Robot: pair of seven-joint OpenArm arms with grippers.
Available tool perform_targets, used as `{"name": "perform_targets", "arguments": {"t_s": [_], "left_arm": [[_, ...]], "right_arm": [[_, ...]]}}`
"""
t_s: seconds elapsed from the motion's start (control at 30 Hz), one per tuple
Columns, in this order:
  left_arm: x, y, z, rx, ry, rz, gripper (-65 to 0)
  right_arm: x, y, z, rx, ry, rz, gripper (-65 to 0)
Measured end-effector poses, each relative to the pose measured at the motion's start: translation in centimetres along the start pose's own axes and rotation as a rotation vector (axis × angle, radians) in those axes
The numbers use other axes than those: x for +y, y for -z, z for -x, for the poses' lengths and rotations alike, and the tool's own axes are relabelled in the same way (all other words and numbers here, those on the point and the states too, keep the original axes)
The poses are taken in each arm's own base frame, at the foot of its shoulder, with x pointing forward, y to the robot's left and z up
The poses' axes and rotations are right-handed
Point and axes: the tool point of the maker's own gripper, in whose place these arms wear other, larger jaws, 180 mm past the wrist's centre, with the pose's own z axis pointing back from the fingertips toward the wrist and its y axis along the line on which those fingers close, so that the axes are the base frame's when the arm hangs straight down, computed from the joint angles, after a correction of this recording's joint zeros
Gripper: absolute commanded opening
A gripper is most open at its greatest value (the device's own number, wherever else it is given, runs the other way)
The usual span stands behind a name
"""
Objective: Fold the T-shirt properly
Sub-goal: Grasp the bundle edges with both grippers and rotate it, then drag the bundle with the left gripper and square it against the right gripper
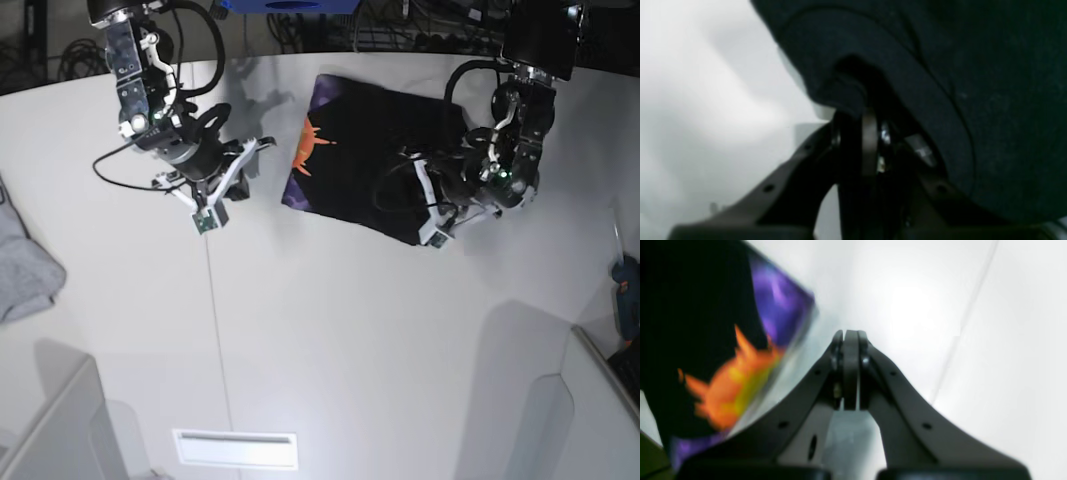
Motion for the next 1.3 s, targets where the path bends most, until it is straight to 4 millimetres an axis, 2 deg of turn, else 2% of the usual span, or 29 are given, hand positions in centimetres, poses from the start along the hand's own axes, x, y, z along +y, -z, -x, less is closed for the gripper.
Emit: {"name": "perform_targets", "arguments": {"t_s": [0.07,0.2,0.27,0.33,0.47,0.57,0.67,0.83,0.97,1.1,1.3], "left_arm": [[-0.6,0.3,-0.9,0.021,0.077,0.004,-65.0],[-2.4,0.6,-3.6,0.023,0.256,0.02,-65.0],[-3.3,0.7,-5.1,0.022,0.347,0.021,-65.0],[-4.8,0.8,-6.4,0.007,0.424,0.04,-65.0],[-6.8,1.1,-7.3,0.018,0.571,0.054,-65.0],[-9.1,1.4,-8.7,-0.067,0.67,0.098,-65.0],[-10.6,2.0,-9.2,-0.105,0.73,0.138,-65.0],[-11.0,3.1,-9.6,-0.164,0.779,0.169,-65.0],[-11.5,3.6,-10.7,-0.233,0.91,0.14,-65.0],[-11.5,4.8,-10.4,-0.237,1.052,0.07,-65.0],[-13.1,5.7,-10.9,-0.224,1.127,0.1,-65.0]], "right_arm": [[-2.3,-0.3,0.0,-0.02,0.085,0.067,-65.0],[-7.2,-0.7,2.0,0.013,0.198,0.185,-65.0],[-8.9,-0.9,2.8,0.024,0.242,0.224,-65.0],[-10.3,-1.2,3.6,0.033,0.275,0.256,-65.0],[-11.4,-1.7,4.6,0.046,0.306,0.286,-65.0],[-11.3,-1.8,4.9,0.051,0.308,0.285,-65.0],[-11.2,-1.8,5.2,0.059,0.31,0.285,-65.0],[-10.8,-1.8,6.0,0.073,0.317,0.28,-65.0],[-8.9,-1.4,7.5,0.1,0.357,0.249,-65.0],[-7.7,-1.1,8.2,0.106,0.383,0.234,-65.0],[-5.5,-1.2,9.2,0.107,0.363,0.196,-65.0]]}}
